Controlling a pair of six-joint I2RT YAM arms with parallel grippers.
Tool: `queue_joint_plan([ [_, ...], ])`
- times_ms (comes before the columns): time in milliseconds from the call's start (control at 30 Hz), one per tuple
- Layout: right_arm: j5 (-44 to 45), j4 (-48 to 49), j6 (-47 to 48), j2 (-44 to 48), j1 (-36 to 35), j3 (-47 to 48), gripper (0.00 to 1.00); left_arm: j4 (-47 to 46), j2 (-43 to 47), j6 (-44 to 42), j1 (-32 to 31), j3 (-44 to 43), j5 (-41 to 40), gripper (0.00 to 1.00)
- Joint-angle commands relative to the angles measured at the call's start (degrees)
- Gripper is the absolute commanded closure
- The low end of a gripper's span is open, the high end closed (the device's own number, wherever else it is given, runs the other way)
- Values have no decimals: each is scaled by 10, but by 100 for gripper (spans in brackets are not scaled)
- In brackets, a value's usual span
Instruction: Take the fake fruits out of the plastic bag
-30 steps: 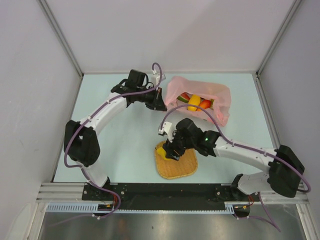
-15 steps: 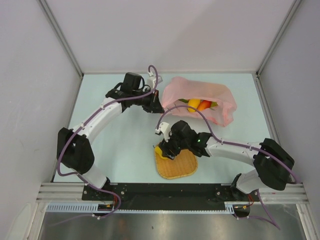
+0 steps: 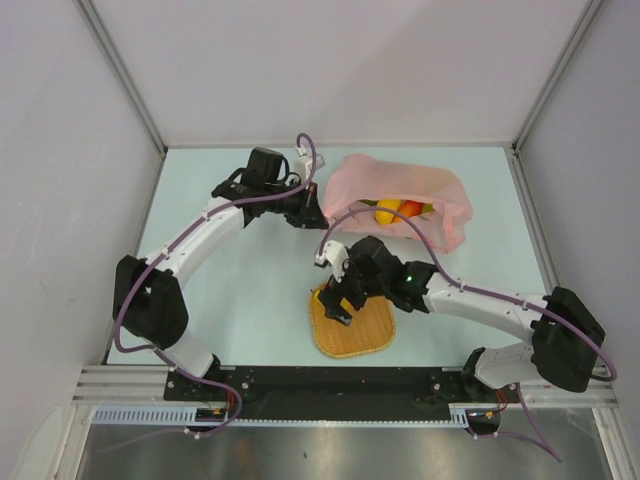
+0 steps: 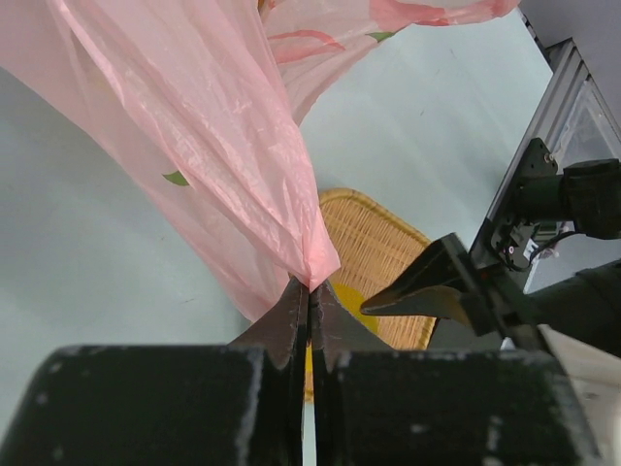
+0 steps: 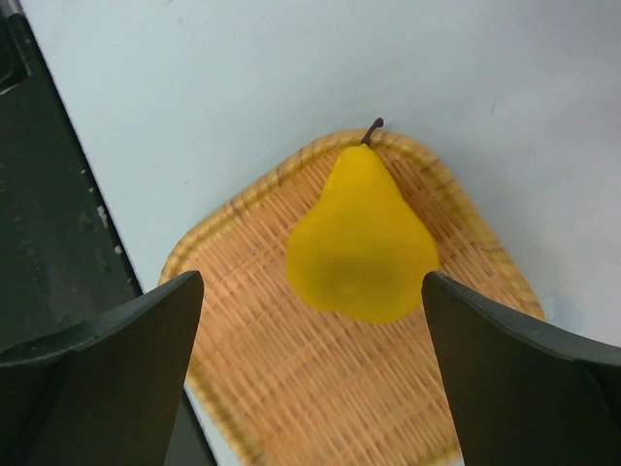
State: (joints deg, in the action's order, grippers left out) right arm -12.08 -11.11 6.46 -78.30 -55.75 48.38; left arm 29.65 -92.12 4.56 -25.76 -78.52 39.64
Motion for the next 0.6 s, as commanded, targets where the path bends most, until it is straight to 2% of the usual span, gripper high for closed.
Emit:
queue_joint_plan([
  [0, -11, -79, -3, 57, 31, 105, 2, -13, 16, 8, -2, -15, 18, 99],
  [67, -5, -112, -5, 79, 71, 130, 9, -14, 16, 12, -2, -16, 24, 99],
  [100, -1, -116, -15, 85, 90, 146, 19, -16, 16, 17, -2, -17, 28, 99],
  [233, -41, -119, -29, 91, 200, 168, 46, -13, 15, 20, -2, -26, 34, 100],
  [267, -37, -116, -25, 91, 214, 169, 50, -10, 16, 20, -2, -30, 39, 100],
  [300, -30, -110, -19, 83, 234, 168, 60, -8, 18, 20, -2, -31, 41, 100],
  [367, 2, -97, 18, 64, 240, 168, 71, -8, 22, 23, -2, -35, 49, 100],
  [400, 11, -92, 31, 53, 242, 167, 80, -8, 26, 26, -2, -35, 60, 100],
  [500, 33, -66, 69, 4, 249, 168, 88, -13, 37, 35, -2, -35, 85, 100],
  [567, 40, -29, 75, -33, 259, 165, 89, -17, 42, 39, -3, -37, 97, 100],
])
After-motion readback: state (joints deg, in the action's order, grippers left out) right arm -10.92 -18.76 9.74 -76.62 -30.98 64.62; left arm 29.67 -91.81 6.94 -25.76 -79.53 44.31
